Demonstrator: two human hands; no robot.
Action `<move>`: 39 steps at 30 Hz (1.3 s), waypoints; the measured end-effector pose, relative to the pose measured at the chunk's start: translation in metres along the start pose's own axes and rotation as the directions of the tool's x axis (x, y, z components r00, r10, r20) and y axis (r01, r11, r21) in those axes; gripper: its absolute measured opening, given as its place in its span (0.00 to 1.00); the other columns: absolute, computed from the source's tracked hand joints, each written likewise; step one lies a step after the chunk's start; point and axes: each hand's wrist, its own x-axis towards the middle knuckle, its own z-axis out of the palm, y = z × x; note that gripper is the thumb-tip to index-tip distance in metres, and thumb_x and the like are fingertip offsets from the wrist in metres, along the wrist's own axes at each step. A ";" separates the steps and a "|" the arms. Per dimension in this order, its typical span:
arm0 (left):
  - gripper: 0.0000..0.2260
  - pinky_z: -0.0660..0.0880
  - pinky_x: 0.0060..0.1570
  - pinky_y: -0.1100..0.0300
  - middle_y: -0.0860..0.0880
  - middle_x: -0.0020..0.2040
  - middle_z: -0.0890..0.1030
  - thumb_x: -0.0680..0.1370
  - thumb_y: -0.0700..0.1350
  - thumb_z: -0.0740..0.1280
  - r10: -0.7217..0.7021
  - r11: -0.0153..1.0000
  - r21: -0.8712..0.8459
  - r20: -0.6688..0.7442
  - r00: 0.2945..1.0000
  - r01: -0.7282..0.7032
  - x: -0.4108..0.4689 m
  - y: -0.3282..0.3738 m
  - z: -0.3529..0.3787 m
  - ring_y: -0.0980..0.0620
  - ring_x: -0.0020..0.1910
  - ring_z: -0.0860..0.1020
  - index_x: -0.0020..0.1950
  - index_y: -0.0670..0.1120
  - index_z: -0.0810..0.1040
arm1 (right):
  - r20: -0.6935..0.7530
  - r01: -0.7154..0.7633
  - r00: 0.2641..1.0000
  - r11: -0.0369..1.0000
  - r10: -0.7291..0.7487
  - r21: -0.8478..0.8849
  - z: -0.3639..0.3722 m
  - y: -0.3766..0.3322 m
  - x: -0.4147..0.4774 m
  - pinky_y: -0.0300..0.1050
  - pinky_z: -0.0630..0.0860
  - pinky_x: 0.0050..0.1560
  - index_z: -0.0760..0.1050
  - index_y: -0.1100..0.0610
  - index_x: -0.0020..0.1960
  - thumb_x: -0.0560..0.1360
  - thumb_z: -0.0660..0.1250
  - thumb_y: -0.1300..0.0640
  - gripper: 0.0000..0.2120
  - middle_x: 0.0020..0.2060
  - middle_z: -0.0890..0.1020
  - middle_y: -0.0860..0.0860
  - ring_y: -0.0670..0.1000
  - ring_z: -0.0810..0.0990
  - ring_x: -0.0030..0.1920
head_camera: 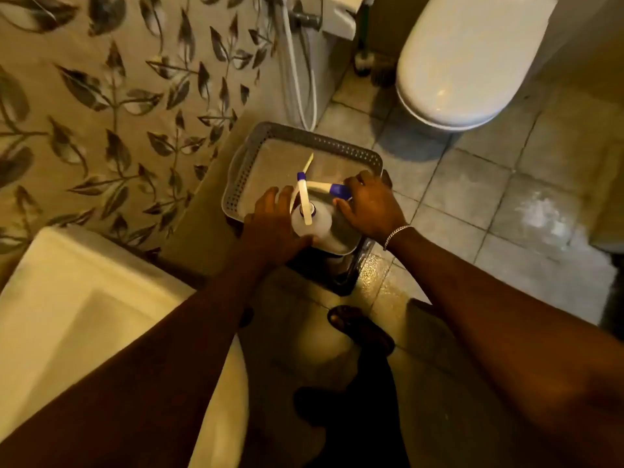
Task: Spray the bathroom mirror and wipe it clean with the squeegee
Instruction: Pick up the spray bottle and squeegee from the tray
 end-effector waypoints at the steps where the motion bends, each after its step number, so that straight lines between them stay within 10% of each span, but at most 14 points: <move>1: 0.50 0.76 0.62 0.39 0.41 0.73 0.68 0.65 0.67 0.76 -0.018 0.999 -0.048 -0.006 1.000 0.018 0.006 -0.001 0.004 0.39 0.69 0.71 0.79 0.46 0.60 | 0.009 0.011 1.000 1.000 -0.011 -0.018 0.004 0.000 0.005 0.59 0.76 0.64 0.74 0.58 0.70 0.81 0.64 0.44 0.24 0.66 0.76 0.60 0.63 0.76 0.64; 8: 0.47 0.76 0.64 0.45 0.42 0.72 0.67 0.69 0.64 0.74 -0.054 0.918 -0.397 -0.102 0.993 0.009 0.031 0.002 0.036 0.43 0.67 0.73 0.80 0.44 0.59 | 0.057 0.033 0.998 0.996 -0.028 -0.081 0.024 -0.004 0.032 0.60 0.79 0.58 0.72 0.57 0.69 0.81 0.65 0.47 0.21 0.61 0.80 0.58 0.61 0.80 0.59; 17: 0.43 0.62 0.56 0.72 0.40 0.65 0.74 0.72 0.65 0.72 -0.077 0.925 -0.381 -0.187 0.979 0.000 0.054 0.002 0.064 0.48 0.61 0.73 0.76 0.39 0.66 | 0.063 0.066 0.996 0.995 -0.061 -0.074 0.040 0.003 0.051 0.52 0.76 0.41 0.71 0.59 0.65 0.83 0.63 0.52 0.15 0.56 0.82 0.59 0.62 0.84 0.51; 31: 0.22 0.78 0.56 0.48 0.44 0.53 0.81 0.78 0.58 0.69 -0.257 0.826 -0.563 -0.406 0.877 -0.019 0.060 0.036 -0.025 0.47 0.53 0.80 0.61 0.40 0.76 | -0.091 0.048 0.995 0.998 -0.045 0.031 -0.011 -0.022 0.033 0.54 0.81 0.42 0.73 0.59 0.62 0.83 0.63 0.53 0.12 0.55 0.82 0.59 0.62 0.84 0.50; 39: 0.28 0.69 0.55 0.67 0.45 0.60 0.81 0.78 0.63 0.66 -0.315 0.800 -0.600 -0.421 0.850 -0.001 0.030 0.040 -0.096 0.54 0.56 0.76 0.68 0.43 0.74 | -0.233 0.056 0.972 0.995 -0.036 0.080 -0.073 -0.060 0.012 0.54 0.81 0.43 0.74 0.59 0.64 0.83 0.63 0.50 0.15 0.53 0.84 0.59 0.61 0.84 0.47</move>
